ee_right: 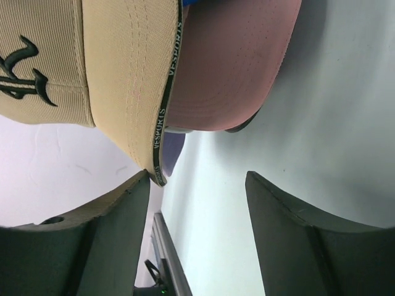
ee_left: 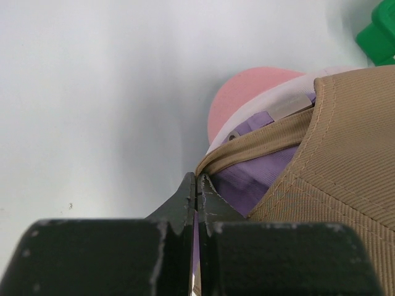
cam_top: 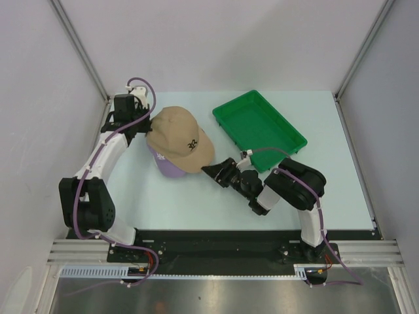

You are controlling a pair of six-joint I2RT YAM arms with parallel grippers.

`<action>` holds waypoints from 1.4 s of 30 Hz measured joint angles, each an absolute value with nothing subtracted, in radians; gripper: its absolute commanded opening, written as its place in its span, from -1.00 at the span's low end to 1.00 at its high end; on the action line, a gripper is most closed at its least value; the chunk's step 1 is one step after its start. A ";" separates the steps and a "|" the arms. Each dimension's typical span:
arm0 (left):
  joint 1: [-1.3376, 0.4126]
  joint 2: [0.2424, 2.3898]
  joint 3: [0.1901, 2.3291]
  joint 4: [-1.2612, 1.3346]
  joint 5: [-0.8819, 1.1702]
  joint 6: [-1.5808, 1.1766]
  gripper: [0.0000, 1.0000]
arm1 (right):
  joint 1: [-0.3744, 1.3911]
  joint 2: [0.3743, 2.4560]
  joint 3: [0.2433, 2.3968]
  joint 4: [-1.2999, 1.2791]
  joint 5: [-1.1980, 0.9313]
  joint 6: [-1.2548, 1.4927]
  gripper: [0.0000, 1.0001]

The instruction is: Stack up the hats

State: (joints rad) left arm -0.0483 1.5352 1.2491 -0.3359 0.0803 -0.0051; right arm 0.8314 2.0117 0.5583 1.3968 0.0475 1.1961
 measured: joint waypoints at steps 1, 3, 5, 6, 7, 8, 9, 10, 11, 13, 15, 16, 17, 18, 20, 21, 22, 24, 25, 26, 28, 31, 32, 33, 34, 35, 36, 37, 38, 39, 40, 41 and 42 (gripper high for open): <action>-0.048 1.535 1.249 -0.336 0.080 0.001 -0.99 | 0.826 2.010 0.556 1.397 0.040 1.182 0.33; -0.049 1.535 1.249 -0.336 0.080 0.004 -0.99 | 0.824 2.008 0.554 1.397 0.036 1.161 0.33; -0.049 1.535 1.249 -0.336 0.080 0.009 -0.99 | 0.820 2.006 0.554 1.398 0.030 1.141 0.31; -0.049 1.535 1.249 -0.336 0.080 0.009 -0.99 | 0.817 2.006 0.554 1.398 0.025 1.131 0.30; -0.049 1.534 1.249 -0.337 0.080 0.010 -0.99 | 0.813 2.005 0.555 1.398 0.019 1.122 0.29; -0.050 1.532 1.249 -0.339 0.080 0.010 -0.99 | 0.812 2.004 0.556 1.398 0.015 1.117 0.29; -0.050 1.531 1.249 -0.340 0.080 0.011 -0.99 | 0.810 2.004 0.557 1.397 0.009 1.109 0.29; -0.050 1.530 1.249 -0.340 0.079 0.011 -1.00 | 0.809 2.003 0.558 1.397 0.006 1.103 0.29; -0.050 1.530 1.249 -0.340 0.077 0.012 -0.99 | 0.808 2.002 0.560 1.396 0.001 1.096 0.29; -0.050 1.530 1.249 -0.340 0.075 0.012 -0.99 | 0.807 1.999 0.565 1.392 -0.006 1.082 0.29; -0.050 1.530 1.249 -0.340 0.072 0.012 -0.99 | 0.804 1.997 0.573 1.385 -0.010 1.071 0.27; -0.050 1.530 1.249 -0.340 0.072 0.012 -1.00 | 0.801 1.997 0.579 1.379 -0.014 1.068 0.27; -0.050 1.530 1.249 -0.339 0.070 0.013 -0.99 | 0.799 1.997 0.584 1.373 -0.018 1.065 0.27; -0.050 1.530 1.249 -0.339 0.070 0.013 -0.99 | 0.797 1.997 0.588 1.369 -0.020 1.063 0.26; -0.050 1.528 1.249 -0.340 0.068 0.017 -0.99 | 0.791 1.997 0.595 1.359 -0.034 1.062 0.27; -0.051 1.527 1.249 -0.340 0.067 0.018 -0.99 | 0.788 1.997 0.596 1.357 -0.039 1.062 0.27; -0.051 1.526 1.249 -0.340 0.065 0.019 -0.99 | 0.785 1.996 0.597 1.356 -0.043 1.063 0.26; -0.050 1.524 1.246 -0.340 0.064 0.019 -0.99 | 0.778 1.991 0.598 1.349 -0.046 1.064 0.26; -0.051 1.523 1.245 -0.339 0.063 0.019 -0.99 | 0.776 1.988 0.598 1.348 -0.047 1.064 0.26; -0.051 1.522 1.245 -0.340 0.062 0.019 -0.99 | 0.773 1.983 0.599 1.343 -0.047 1.064 0.26; -0.051 1.522 1.243 -0.340 0.062 0.019 -0.99 | 0.768 1.971 0.599 1.336 -0.047 1.065 0.26; -0.051 1.522 1.243 -0.340 0.061 0.019 -0.99 | 0.764 1.948 0.602 1.324 -0.052 1.065 0.26; -0.051 1.522 1.243 -0.341 0.061 0.019 -0.99 | 0.764 1.940 0.603 1.321 -0.052 1.065 0.26; -0.051 1.522 1.243 -0.342 0.061 0.019 -0.99 | 0.764 1.931 0.605 1.317 -0.052 1.066 0.27; -0.051 1.522 1.243 -0.343 0.061 0.020 -0.99 | 0.764 1.920 0.607 1.317 -0.052 1.066 0.27; -0.051 1.522 1.243 -0.343 0.061 0.019 -0.99 | 0.764 1.911 0.610 1.317 -0.052 1.065 0.27; -0.051 1.522 1.243 -0.343 0.061 0.019 -0.99 | 0.763 1.905 0.613 1.318 -0.052 1.065 0.27; -0.051 1.522 1.243 -0.343 0.061 0.020 -0.99 | 0.762 1.901 0.616 1.318 -0.052 1.065 0.27; -0.051 1.522 1.243 -0.343 0.061 0.019 -1.00 | 0.761 1.900 0.619 1.319 -0.052 1.065 0.27; -0.051 1.522 1.242 -0.343 0.061 0.020 -0.99 | 0.760 1.900 0.621 1.318 -0.052 1.065 0.26; -0.051 1.522 1.242 -0.343 0.061 0.019 -0.99 | 0.758 1.901 0.623 1.316 -0.052 1.065 0.24; -0.051 1.520 1.240 -0.343 0.061 0.020 -0.99 | 0.755 1.901 0.626 1.313 -0.052 1.065 0.16; -0.051 1.518 1.239 -0.342 0.061 0.020 -1.00 | 0.751 1.903 0.632 1.314 -0.054 1.067 0.11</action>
